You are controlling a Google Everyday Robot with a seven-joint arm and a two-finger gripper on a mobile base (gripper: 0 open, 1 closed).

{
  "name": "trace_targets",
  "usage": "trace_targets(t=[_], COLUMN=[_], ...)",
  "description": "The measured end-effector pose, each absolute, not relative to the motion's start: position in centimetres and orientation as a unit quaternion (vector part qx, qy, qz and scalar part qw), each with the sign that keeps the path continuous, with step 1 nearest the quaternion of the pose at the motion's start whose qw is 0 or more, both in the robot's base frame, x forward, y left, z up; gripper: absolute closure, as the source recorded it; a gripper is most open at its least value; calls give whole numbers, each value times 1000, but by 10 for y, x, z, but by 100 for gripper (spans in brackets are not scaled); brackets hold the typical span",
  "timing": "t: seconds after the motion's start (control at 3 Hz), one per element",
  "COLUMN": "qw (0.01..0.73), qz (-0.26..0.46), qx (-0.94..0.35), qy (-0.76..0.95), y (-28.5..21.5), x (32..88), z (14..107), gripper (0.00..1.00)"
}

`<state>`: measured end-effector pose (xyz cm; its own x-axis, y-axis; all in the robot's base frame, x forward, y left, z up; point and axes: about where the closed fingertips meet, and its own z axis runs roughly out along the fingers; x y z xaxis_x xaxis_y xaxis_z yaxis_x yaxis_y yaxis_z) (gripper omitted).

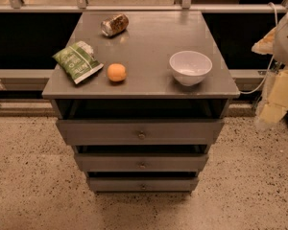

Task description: Open middle drawer

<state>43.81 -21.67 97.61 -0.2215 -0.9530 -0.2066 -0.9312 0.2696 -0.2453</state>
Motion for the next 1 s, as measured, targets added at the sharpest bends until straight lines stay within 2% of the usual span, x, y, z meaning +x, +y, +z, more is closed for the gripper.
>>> trace_targets(t=[0.67,1.0], qw=[179,216], qz=[-20,14], qx=[-608,-629], qy=[773,746], y=[-205,-178], x=[449,448], z=[955,909], gripper=[0,0])
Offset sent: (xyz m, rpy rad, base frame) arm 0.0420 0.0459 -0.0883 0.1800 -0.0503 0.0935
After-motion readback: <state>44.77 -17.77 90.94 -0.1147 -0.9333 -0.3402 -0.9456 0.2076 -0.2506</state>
